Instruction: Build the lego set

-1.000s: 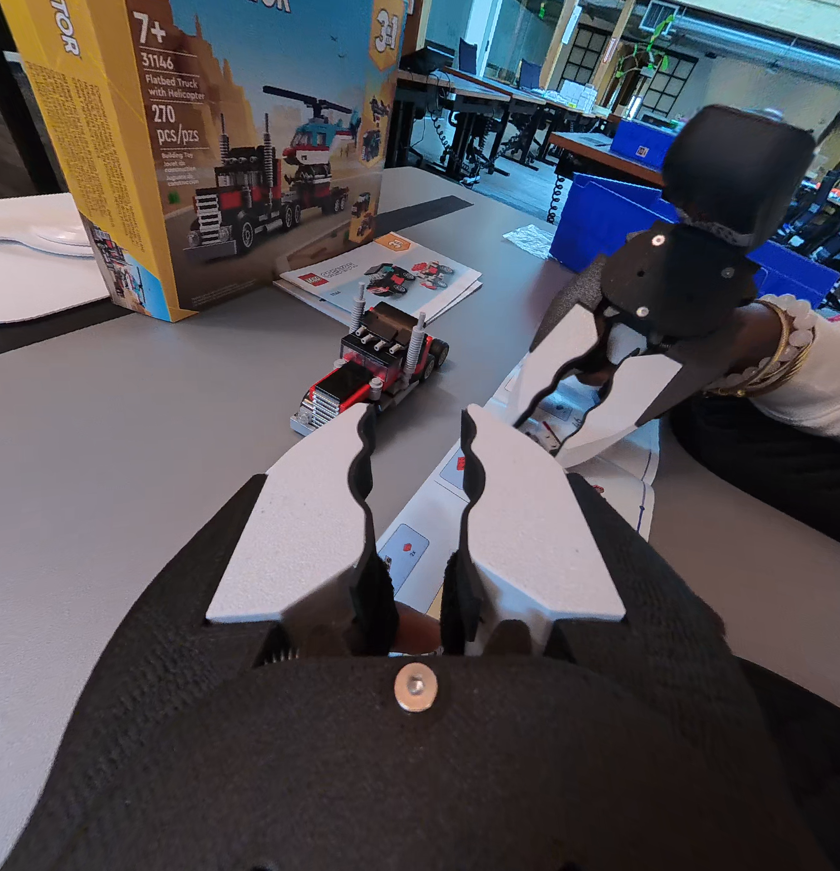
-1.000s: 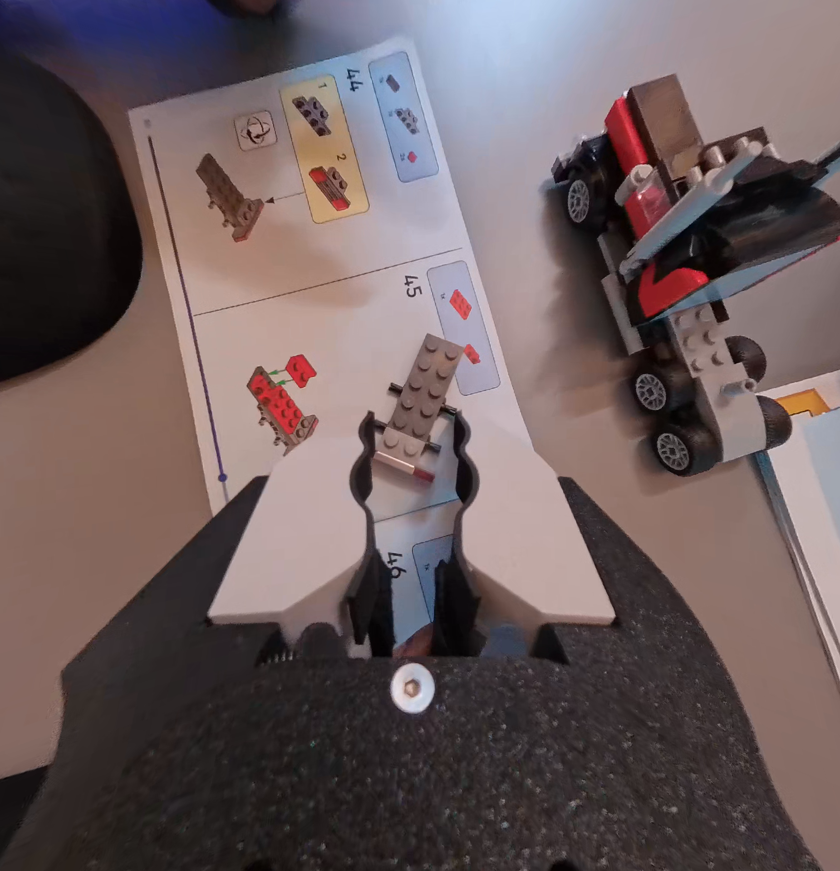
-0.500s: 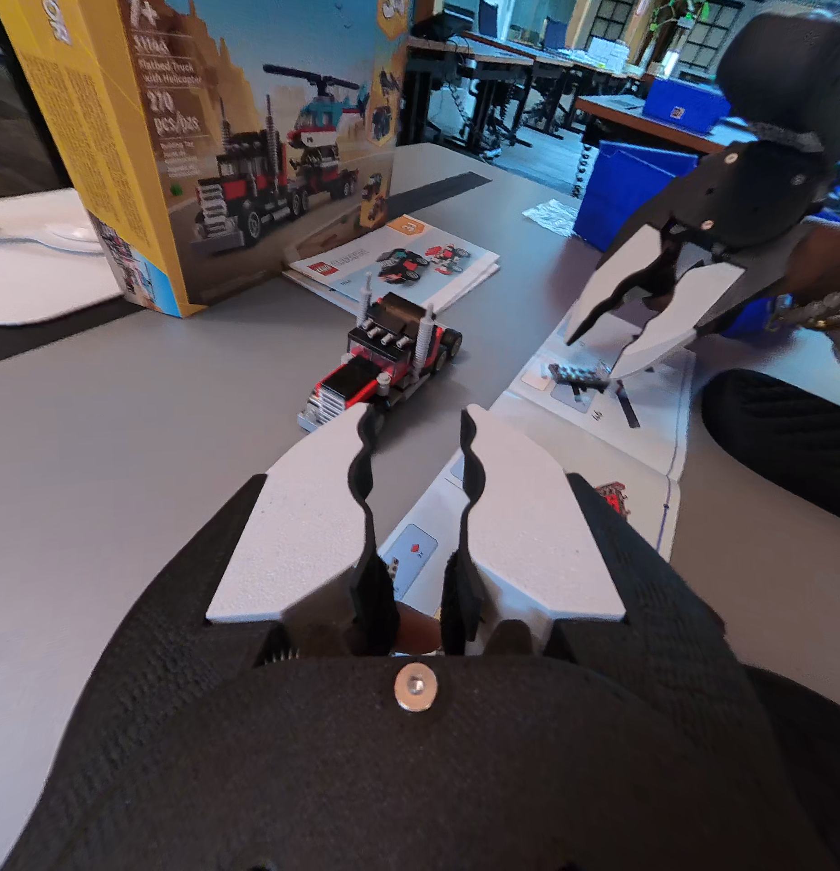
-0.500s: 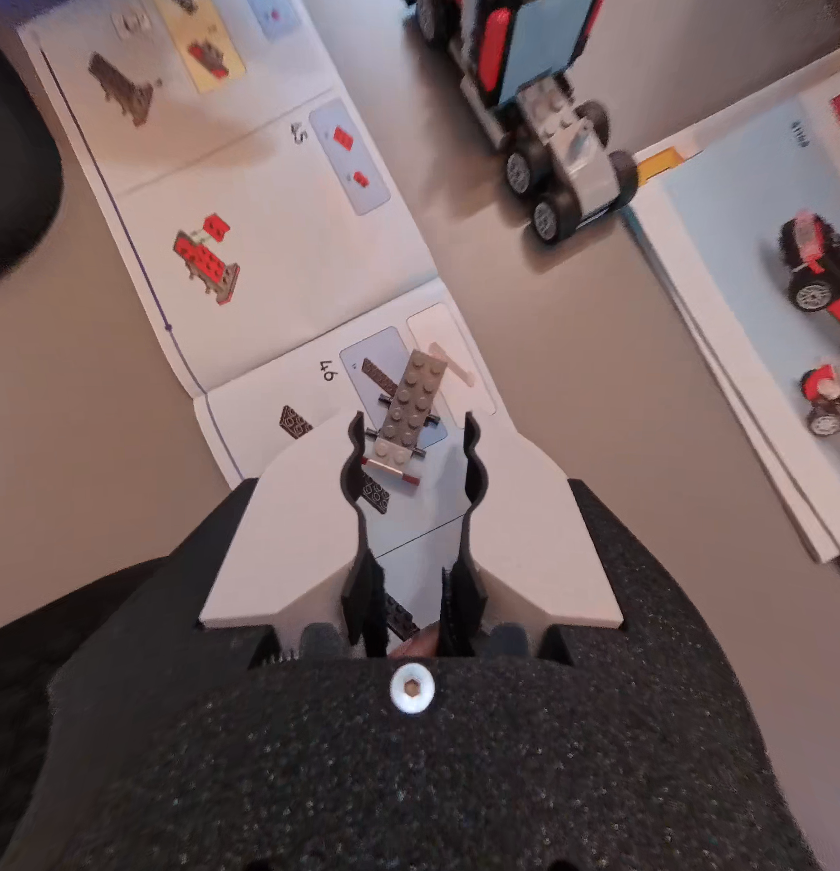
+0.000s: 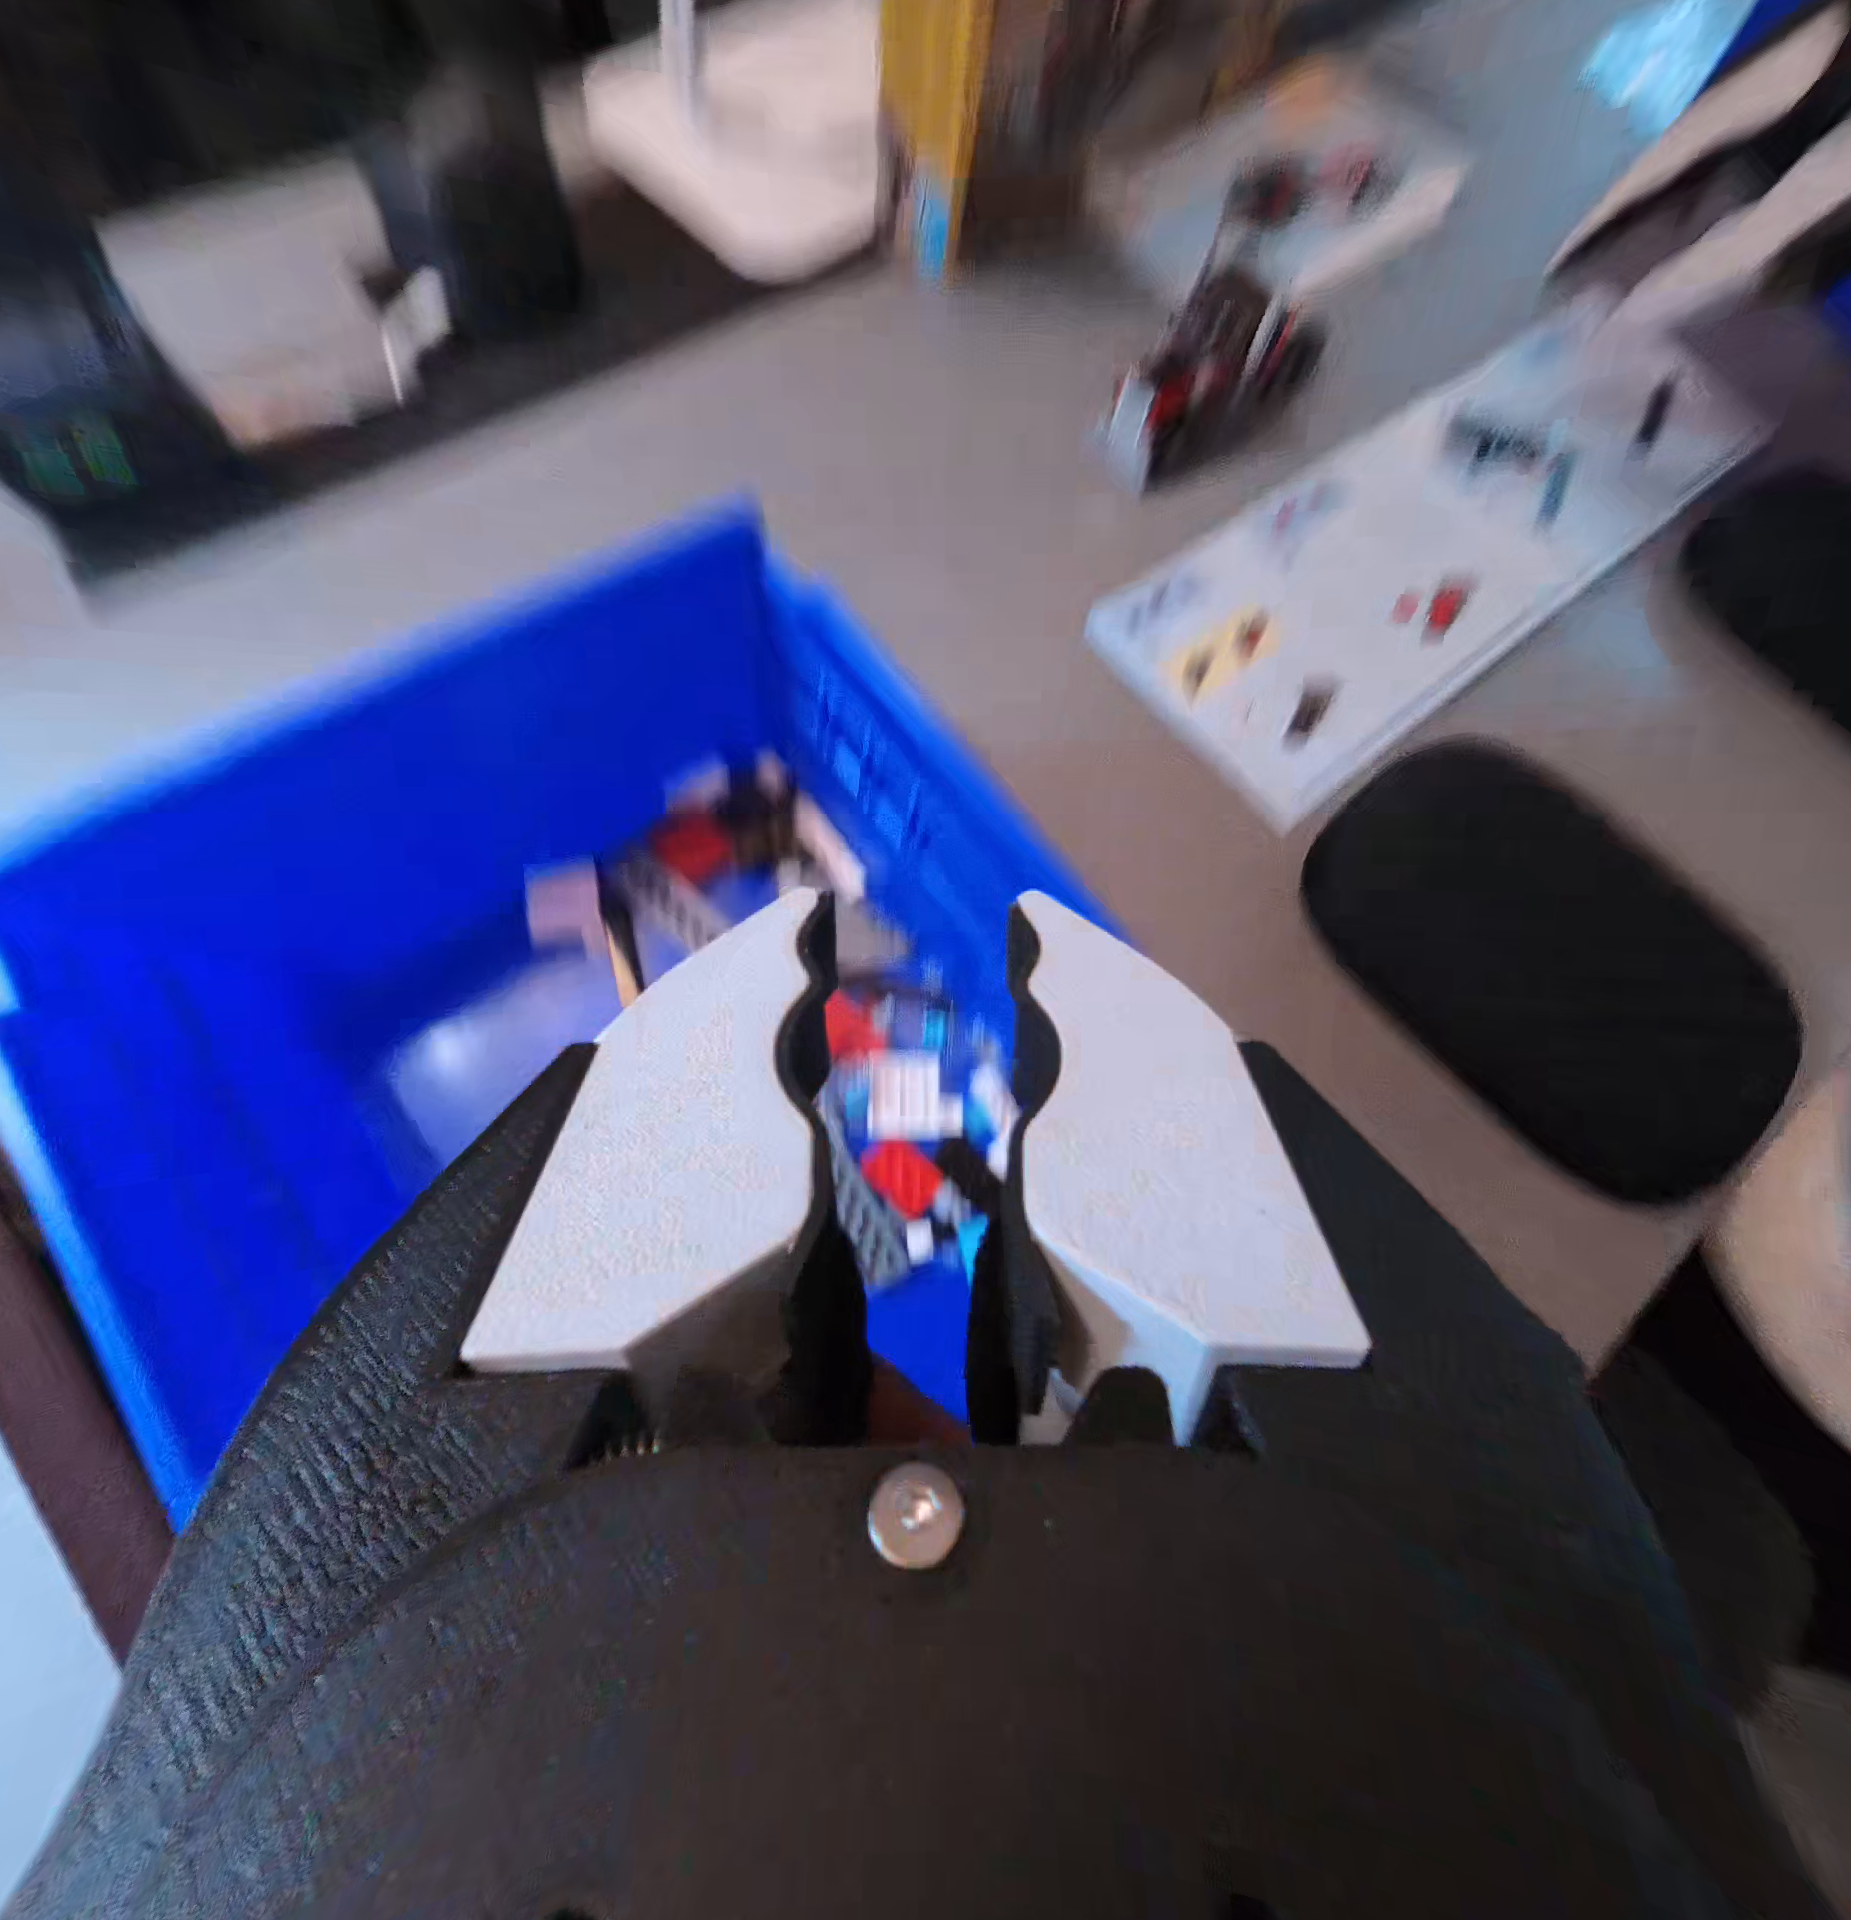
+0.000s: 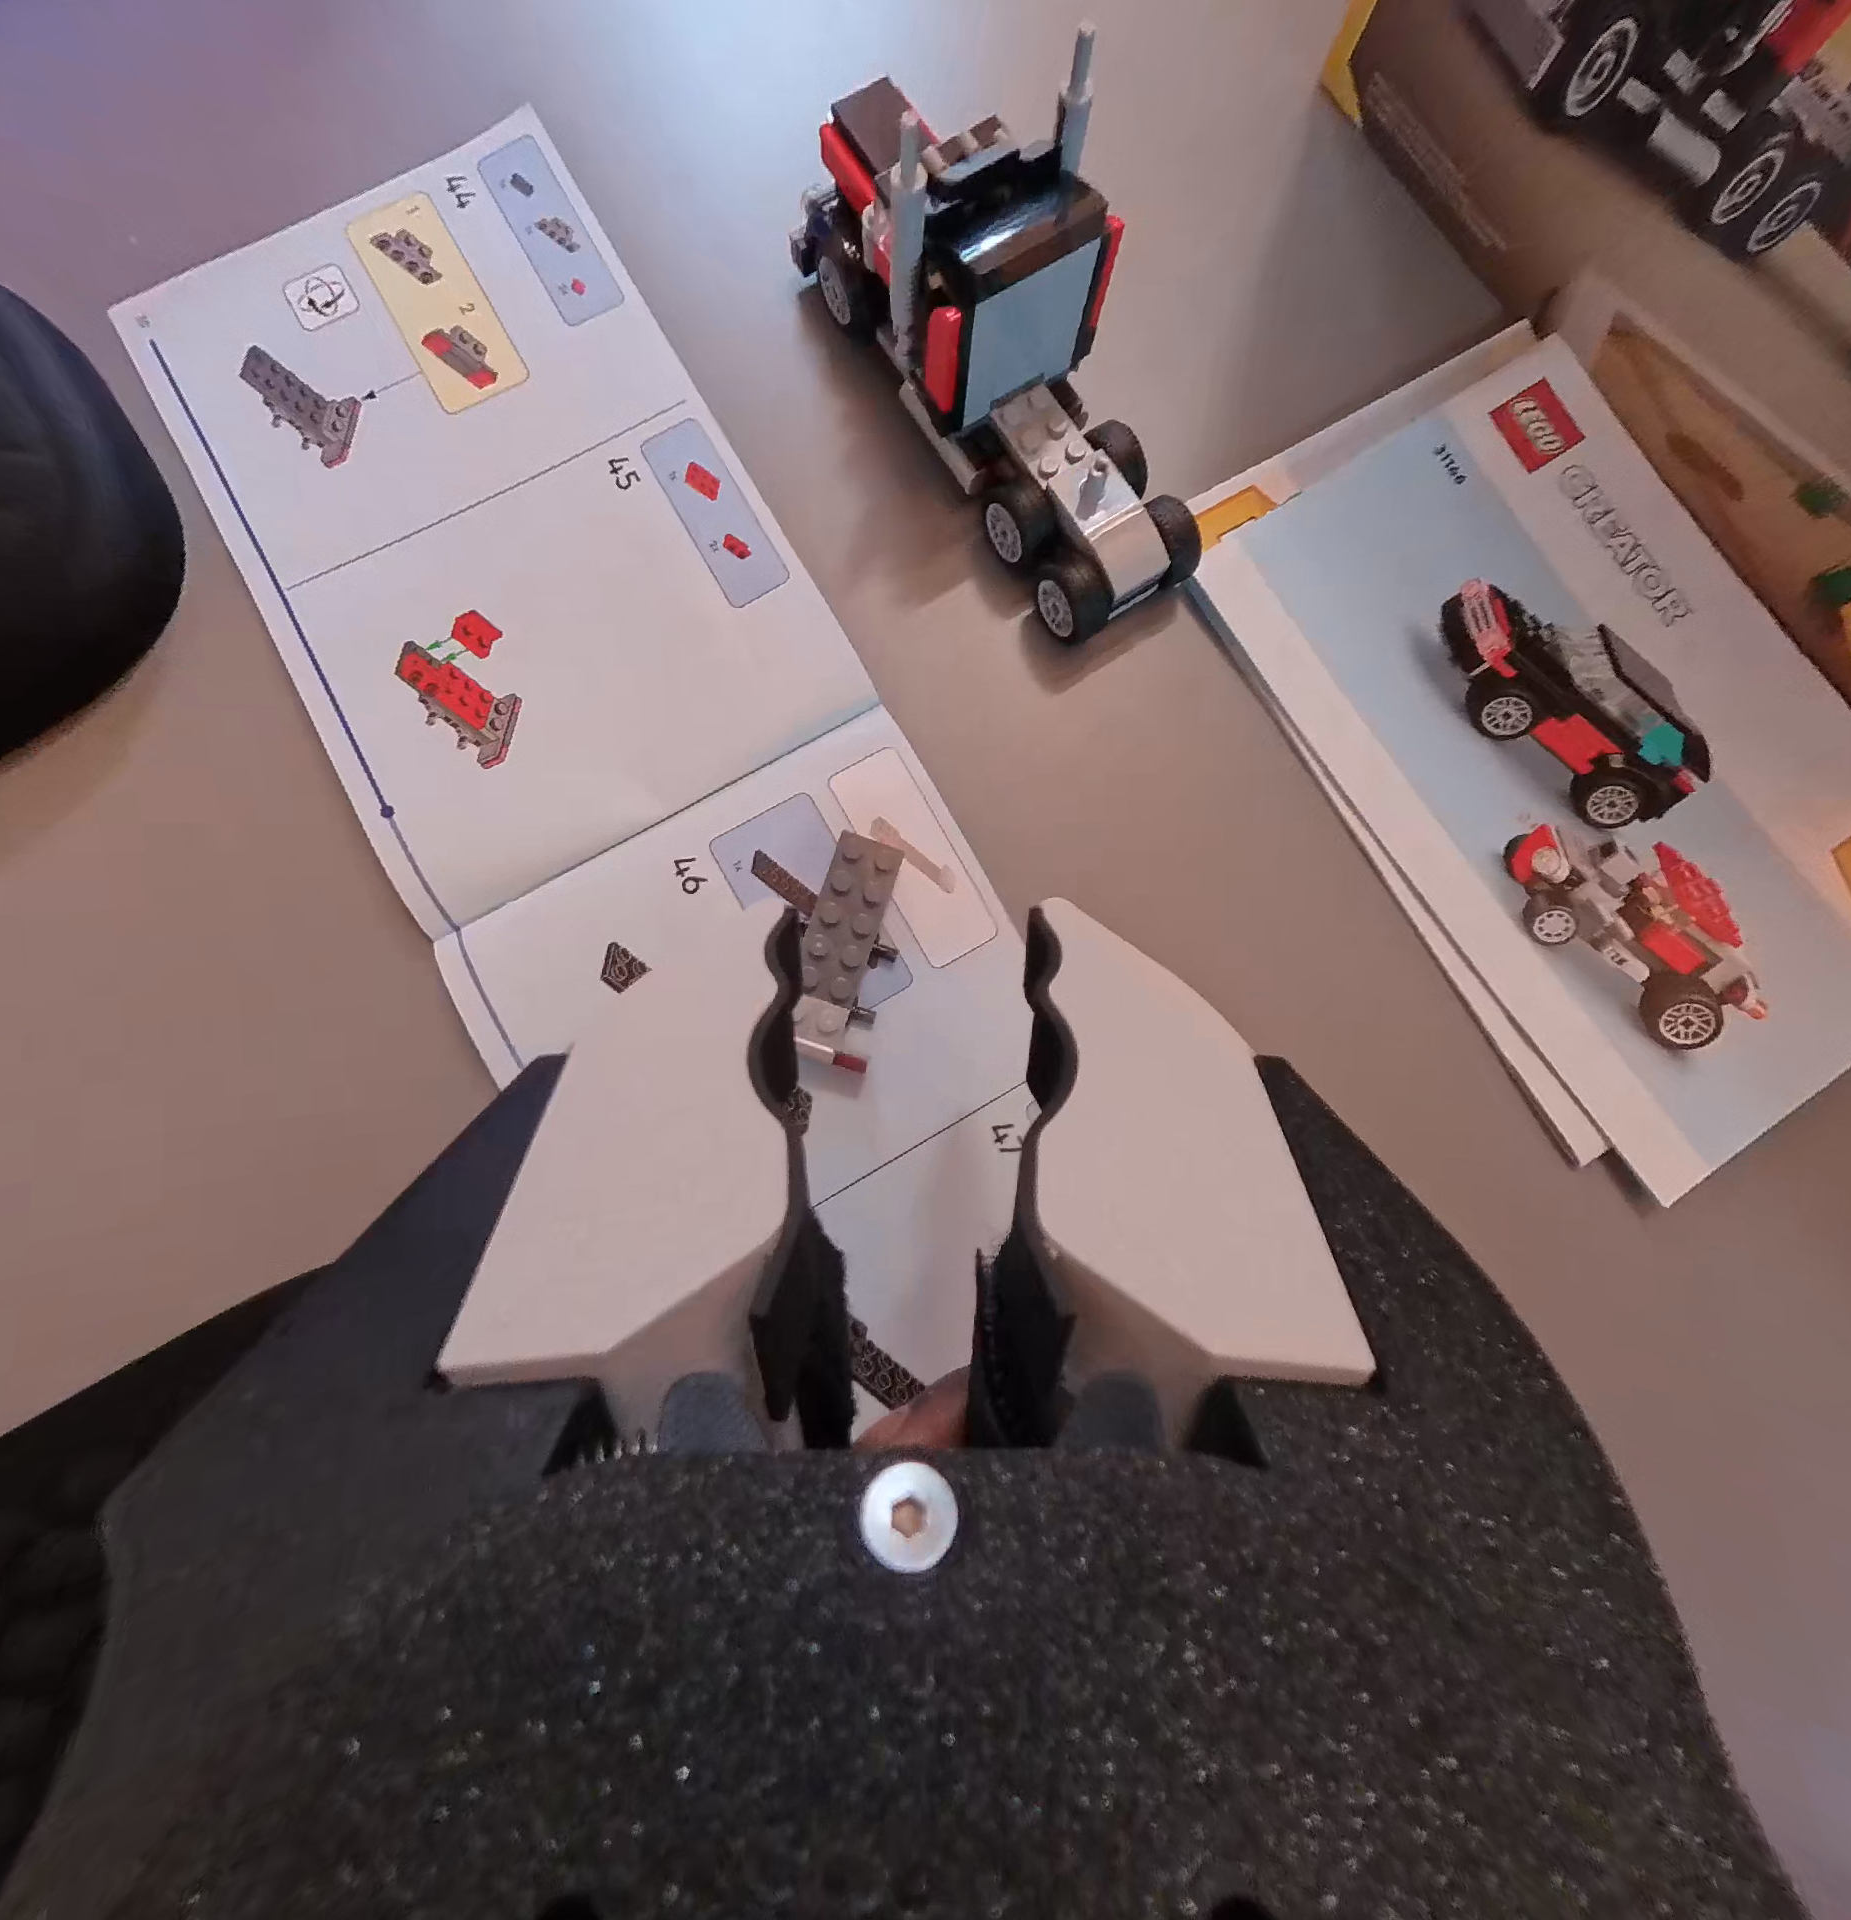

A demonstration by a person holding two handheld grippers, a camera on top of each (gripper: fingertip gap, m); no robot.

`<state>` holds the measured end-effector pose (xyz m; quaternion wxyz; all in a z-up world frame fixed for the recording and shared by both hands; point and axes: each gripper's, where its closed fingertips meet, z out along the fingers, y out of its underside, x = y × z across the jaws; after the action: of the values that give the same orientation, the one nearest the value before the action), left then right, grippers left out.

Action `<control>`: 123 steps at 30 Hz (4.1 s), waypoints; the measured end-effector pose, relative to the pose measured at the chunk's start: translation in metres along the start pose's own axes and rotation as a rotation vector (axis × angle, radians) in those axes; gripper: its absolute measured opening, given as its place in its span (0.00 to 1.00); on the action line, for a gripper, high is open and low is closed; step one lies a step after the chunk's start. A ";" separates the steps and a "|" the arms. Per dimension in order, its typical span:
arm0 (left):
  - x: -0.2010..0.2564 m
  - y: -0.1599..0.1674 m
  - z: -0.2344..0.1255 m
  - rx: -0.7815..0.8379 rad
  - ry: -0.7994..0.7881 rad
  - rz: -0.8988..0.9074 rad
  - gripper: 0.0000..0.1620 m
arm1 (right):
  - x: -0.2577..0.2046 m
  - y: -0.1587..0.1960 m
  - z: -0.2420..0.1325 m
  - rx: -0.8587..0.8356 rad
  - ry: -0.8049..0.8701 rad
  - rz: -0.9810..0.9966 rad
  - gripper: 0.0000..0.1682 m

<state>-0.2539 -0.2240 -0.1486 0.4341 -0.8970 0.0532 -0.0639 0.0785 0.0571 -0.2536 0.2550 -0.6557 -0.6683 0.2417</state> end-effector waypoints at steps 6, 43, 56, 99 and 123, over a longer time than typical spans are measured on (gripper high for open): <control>-0.012 0.123 0.032 -0.277 -0.139 -0.061 0.24 | 0.006 -0.016 -0.001 0.038 0.044 -0.034 0.25; -0.004 0.152 0.039 -0.575 0.077 0.099 0.25 | 0.009 -0.017 -0.009 0.083 0.119 -0.192 0.23; -0.002 0.041 0.010 0.245 0.171 -0.221 0.15 | -0.032 -0.058 -0.004 0.287 -0.072 -0.246 0.23; 0.196 -0.046 0.258 -0.018 0.403 0.512 0.24 | -0.032 -0.017 -0.027 0.201 -0.164 0.101 0.10; 0.265 -0.046 0.341 -0.338 0.825 0.715 0.31 | -0.043 0.049 0.016 -0.041 -0.094 0.133 0.10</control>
<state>0.0644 0.0276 -0.3045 0.2222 -0.7810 0.5280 -0.2486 0.1055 0.0158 -0.2987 0.1933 -0.6915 -0.6395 0.2749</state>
